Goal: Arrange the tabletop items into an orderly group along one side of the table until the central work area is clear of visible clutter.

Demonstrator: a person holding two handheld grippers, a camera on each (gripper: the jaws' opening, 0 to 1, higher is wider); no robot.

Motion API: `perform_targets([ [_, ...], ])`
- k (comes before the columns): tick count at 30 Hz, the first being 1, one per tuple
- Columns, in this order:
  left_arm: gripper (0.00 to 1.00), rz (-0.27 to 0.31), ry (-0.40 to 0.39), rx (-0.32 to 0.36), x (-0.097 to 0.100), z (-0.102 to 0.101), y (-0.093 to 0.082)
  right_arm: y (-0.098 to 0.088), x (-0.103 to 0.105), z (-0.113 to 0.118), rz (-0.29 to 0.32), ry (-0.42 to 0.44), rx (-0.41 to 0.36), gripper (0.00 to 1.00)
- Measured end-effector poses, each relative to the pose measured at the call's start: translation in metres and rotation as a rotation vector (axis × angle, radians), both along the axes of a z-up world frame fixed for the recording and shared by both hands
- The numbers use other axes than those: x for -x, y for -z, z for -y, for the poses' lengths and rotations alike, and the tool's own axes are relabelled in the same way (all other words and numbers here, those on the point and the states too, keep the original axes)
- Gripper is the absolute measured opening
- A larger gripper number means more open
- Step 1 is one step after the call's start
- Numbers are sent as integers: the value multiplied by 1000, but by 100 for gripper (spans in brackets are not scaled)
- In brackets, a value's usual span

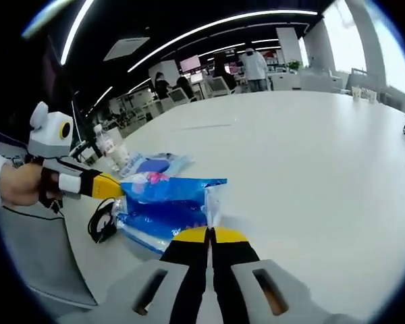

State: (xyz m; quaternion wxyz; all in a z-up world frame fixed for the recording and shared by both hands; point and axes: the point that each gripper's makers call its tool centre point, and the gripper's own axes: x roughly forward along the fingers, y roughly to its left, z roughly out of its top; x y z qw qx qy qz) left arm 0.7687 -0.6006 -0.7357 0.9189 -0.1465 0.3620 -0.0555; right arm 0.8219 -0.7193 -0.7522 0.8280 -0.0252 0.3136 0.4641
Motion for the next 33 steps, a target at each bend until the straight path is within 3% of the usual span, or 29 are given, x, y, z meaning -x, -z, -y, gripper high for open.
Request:
perform_targets([
  [24, 0, 19, -32, 7, -71, -37, -8, -15, -66, -32, 42, 43, -11, 0],
  [28, 0, 20, -29, -6, -81, -38, -8, -10, -75, -34, 41, 46, -14, 0],
  [33, 0, -13, 43, -77, -90, -34, 5, 2, -81, -35, 29, 45, 20, 0],
])
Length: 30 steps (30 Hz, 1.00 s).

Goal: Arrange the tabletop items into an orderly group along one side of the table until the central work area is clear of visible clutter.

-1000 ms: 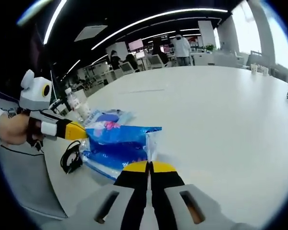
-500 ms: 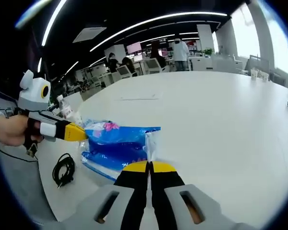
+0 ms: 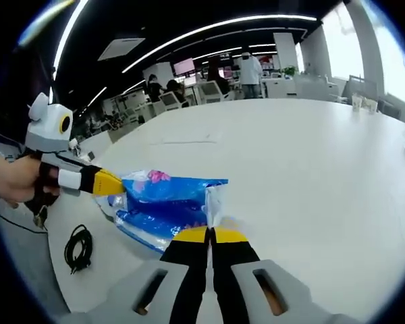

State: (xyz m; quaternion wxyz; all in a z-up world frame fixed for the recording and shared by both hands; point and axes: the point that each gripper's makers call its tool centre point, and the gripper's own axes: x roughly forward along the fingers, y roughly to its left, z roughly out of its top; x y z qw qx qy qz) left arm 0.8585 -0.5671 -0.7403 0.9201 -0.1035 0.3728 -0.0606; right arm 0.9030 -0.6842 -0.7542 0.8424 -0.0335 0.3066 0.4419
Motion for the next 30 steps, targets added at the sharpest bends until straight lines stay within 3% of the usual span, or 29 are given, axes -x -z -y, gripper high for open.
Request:
perform_targets([
  [3, 0, -23, 59, -71, 0, -1, 10, 7, -3, -1, -11, -5, 18, 0],
  [13, 0, -83, 81, -110, -10, -7, 29, 21, -11, -9, -12, -32, 72, 0],
  [25, 0, -123, 136, -184, -10, -10, 46, 40, -7, -12, -48, -39, 117, 0],
  [30, 0, -125, 124, -191, -11, -13, 50, 43, -9, -12, -61, -23, 108, 0],
])
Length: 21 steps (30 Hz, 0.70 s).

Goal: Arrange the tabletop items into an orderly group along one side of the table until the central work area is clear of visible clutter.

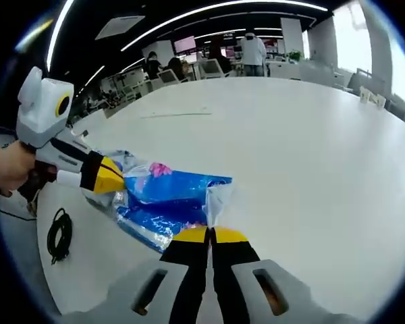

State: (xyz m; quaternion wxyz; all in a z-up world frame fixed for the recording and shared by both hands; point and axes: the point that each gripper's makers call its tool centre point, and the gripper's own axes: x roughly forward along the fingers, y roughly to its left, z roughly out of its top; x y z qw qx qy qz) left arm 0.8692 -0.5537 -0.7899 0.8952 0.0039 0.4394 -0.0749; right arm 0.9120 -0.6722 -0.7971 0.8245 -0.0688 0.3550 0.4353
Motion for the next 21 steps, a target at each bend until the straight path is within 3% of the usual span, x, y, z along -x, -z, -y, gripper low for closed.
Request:
perform_targets([
  [12, 0, 9, 4, -19, -1, -3, 1, 5, 0, 0, -39, 38, -16, 0],
  [21, 0, 5, -21, 1, 1, -4, 2, 5, 2, 1, -25, 17, 10, 0],
])
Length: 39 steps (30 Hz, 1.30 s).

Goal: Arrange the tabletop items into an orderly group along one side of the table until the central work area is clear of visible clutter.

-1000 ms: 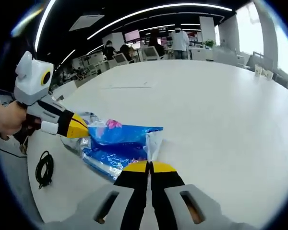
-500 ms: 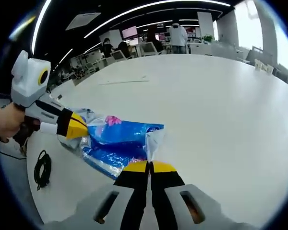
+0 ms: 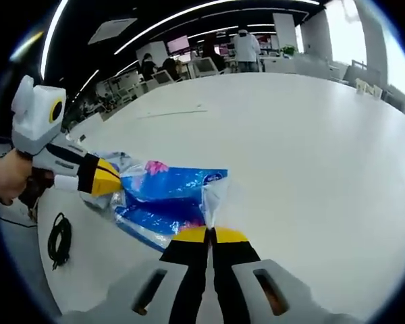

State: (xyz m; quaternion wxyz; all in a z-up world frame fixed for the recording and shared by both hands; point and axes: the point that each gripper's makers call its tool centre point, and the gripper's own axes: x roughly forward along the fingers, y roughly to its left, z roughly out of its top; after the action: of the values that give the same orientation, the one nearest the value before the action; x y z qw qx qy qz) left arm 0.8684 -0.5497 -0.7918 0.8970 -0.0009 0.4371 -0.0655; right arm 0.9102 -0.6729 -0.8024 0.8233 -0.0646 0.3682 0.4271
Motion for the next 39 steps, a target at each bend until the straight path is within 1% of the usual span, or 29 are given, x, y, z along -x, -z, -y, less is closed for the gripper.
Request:
perform_targets([
  [2, 0, 1, -2, 0, 0, 1, 0, 0, 1, 0, 1, 3, 3, 0],
  [5, 0, 12, 19, -27, 0, 3, -2, 0, 2, -1, 35, -22, 29, 0],
  [7, 0, 14, 22, -31, 1, 3, -3, -2, 2, -2, 51, -25, 29, 3],
  [8, 1, 15, 19, -31, 1, 4, -5, -3, 2, -3, 55, -23, 26, 6],
  [9, 3, 15, 11, -28, 2, 4, -7, -4, 1, -4, 63, -20, 23, 11],
  [10, 5, 19, 10, -30, 2, 3, -8, -4, 1, -4, 63, -19, 24, 14],
  [12, 11, 36, 4, -41, 0, 1, -14, -6, 2, -6, 67, -28, 18, 13],
  [14, 13, 45, -3, -39, 0, -1, -18, -8, 3, -6, 74, -34, 17, 14],
  [16, 16, 58, -19, -25, -1, -1, -24, -10, 3, -7, 79, -31, 9, 17],
  [17, 20, 64, -23, -29, -2, -2, -26, -13, 1, -7, 82, -24, 1, 20],
  [18, 24, 89, -32, -46, -4, -5, -31, -14, 0, -7, 86, -14, 2, 25],
  [20, 31, 103, -31, -55, -5, -6, -35, -16, -2, -6, 86, -1, 3, 32],
  [21, 33, 108, -32, -55, -5, -7, -37, -17, -2, -4, 73, 13, 1, 35],
  [22, 36, 114, -31, -58, -5, -6, -39, -20, -2, -4, 75, 22, -11, 38],
  [24, 48, 134, -26, -83, -5, -7, -44, -23, -2, -6, 70, 28, -36, 47],
  [27, 68, 142, -35, -104, -2, -10, -48, -27, 4, -9, 72, 9, -50, 55],
  [28, 75, 141, -53, -102, -1, -11, -49, -28, 5, -9, 73, 8, -52, 57],
  [29, 83, 148, -100, -72, 0, -12, -52, -31, 8, -9, 76, 6, -61, 58],
  [30, 86, 151, -112, -47, 1, -10, -55, -33, 9, -9, 75, 4, -64, 58],
  [31, 86, 148, -110, -32, 3, -8, -58, -35, 12, -9, 75, 3, -65, 59],
  [32, 86, 148, -102, -34, 4, -9, -60, -36, 13, -9, 75, 2, -65, 59],
  [34, 88, 155, -86, -50, 4, -9, -64, -39, 15, -8, 70, 9, -68, 61],
  [36, 88, 163, -75, -61, 4, -11, -68, -44, 15, -7, 74, 18, -70, 65],
  [39, 87, 167, -77, -62, 7, -14, -72, -51, 15, -7, 89, 19, -74, 65],
])
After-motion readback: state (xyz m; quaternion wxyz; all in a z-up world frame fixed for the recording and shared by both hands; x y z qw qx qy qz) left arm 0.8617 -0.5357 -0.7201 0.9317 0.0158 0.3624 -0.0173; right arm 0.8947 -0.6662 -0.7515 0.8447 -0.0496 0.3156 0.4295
